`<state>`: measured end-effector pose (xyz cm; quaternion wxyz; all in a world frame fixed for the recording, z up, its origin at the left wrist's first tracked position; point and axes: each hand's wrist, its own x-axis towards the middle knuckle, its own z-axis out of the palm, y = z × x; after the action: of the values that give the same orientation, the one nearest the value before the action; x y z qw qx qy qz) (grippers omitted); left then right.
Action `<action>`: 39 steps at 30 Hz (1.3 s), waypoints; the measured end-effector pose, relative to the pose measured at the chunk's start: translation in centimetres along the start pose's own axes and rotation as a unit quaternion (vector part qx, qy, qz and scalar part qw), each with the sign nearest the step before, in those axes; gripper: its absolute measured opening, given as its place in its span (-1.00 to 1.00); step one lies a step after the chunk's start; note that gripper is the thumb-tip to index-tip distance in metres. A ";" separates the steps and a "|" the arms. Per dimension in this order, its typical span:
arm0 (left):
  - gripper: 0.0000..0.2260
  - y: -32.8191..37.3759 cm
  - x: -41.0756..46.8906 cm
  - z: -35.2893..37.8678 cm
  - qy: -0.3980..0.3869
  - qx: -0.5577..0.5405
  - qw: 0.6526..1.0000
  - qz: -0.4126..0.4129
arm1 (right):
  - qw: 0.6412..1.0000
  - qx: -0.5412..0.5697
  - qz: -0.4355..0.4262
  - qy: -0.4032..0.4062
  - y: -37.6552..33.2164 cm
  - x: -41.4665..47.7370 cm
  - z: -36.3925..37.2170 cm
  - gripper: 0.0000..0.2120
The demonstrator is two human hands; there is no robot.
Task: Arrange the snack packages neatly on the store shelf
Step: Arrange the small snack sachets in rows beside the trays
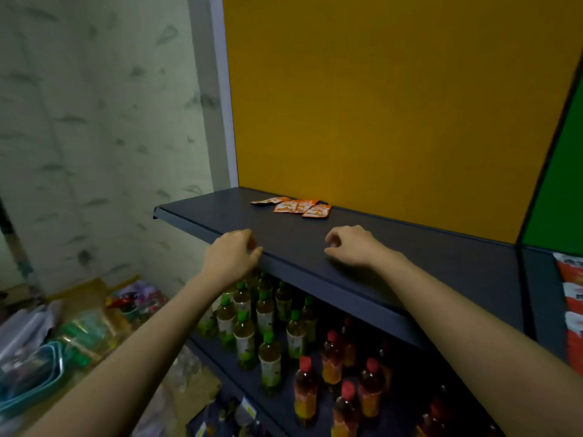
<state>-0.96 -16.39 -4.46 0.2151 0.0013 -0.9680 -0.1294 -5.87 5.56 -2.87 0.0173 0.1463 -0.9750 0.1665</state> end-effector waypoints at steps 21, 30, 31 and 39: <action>-0.72 -10.1 24.8 8.5 -0.049 -0.083 0.995 0.037 | 0.969 -0.027 0.237 0.059 1.5 22.7 2.4 -0.48; -0.40 -10.5 35.2 13.2 -0.236 -0.115 0.965 -0.003 | 0.955 -0.039 0.273 0.104 2.2 26.0 3.7 -0.43; -0.38 -10.5 35.8 13.6 -0.240 -0.113 0.964 -0.001 | 0.953 -0.030 0.282 0.103 2.2 26.2 3.8 -0.42; -0.21 -7.5 36.8 15.1 -0.298 -0.201 0.933 0.003 | 0.926 0.040 0.357 0.118 1.3 27.0 4.1 -0.37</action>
<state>-41.06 -21.96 -4.22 -0.0874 -0.0836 -0.9412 -0.3154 -31.99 -2.13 -4.93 0.0655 -0.2318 -0.9461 0.2163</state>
